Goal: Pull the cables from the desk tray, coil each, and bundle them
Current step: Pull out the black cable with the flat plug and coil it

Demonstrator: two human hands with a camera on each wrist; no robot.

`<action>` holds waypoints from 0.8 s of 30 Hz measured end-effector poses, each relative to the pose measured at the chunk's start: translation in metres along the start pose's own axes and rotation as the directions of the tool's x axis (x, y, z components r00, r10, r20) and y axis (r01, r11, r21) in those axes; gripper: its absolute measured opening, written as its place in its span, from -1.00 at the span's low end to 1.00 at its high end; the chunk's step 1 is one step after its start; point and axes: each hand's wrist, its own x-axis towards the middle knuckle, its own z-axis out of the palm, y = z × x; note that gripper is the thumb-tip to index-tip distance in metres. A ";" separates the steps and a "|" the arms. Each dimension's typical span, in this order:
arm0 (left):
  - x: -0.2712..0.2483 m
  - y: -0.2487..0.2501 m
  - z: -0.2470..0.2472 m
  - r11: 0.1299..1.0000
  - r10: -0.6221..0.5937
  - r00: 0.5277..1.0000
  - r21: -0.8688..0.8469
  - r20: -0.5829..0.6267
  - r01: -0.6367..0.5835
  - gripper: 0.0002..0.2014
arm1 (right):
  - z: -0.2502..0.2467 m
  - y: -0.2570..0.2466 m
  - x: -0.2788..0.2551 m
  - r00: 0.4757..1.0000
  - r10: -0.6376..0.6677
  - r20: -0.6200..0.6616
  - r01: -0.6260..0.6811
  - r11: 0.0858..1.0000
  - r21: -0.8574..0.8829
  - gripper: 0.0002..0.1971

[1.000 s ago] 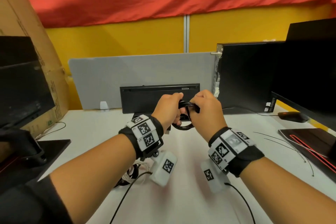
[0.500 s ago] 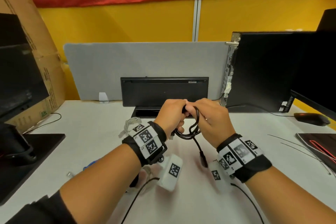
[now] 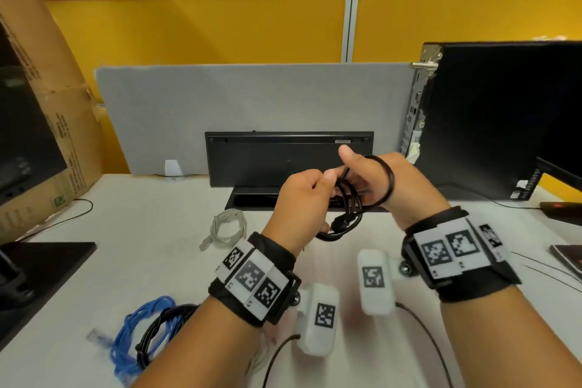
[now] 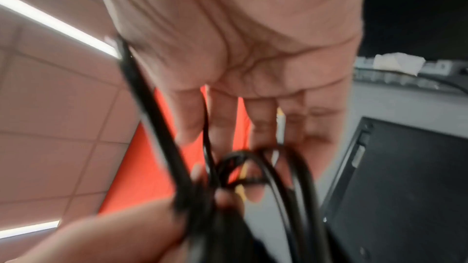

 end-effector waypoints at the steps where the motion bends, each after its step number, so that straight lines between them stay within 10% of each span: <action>1: 0.000 0.000 0.000 1.000 0.003 1.000 0.023 -0.027 -0.003 -0.62 | -0.003 -0.002 -0.001 1.000 -0.020 -0.003 0.020 0.999 -0.029 -0.52; 11: 0.006 -0.001 -0.010 0.966 0.119 0.979 0.249 -0.164 -0.076 -0.59 | -0.017 -0.023 -0.024 0.993 0.061 0.096 -0.096 0.902 0.421 -0.72; 15: 0.005 -0.003 -0.010 0.910 0.203 0.967 0.394 -0.156 -0.128 -0.62 | -0.015 -0.025 -0.028 0.997 -0.039 -0.062 0.035 0.997 -0.071 -0.82; 18: 0.002 -0.005 -0.008 0.871 0.218 0.968 0.472 -0.123 -0.136 -0.66 | -0.018 -0.024 -0.030 0.973 -0.223 -0.060 0.164 0.852 -0.497 -0.75; 24: 0.000 0.000 -0.007 0.957 0.119 0.989 0.276 -0.087 -0.091 -0.60 | -0.019 -0.006 -0.017 0.888 -0.442 -0.128 0.167 0.568 -0.806 -0.85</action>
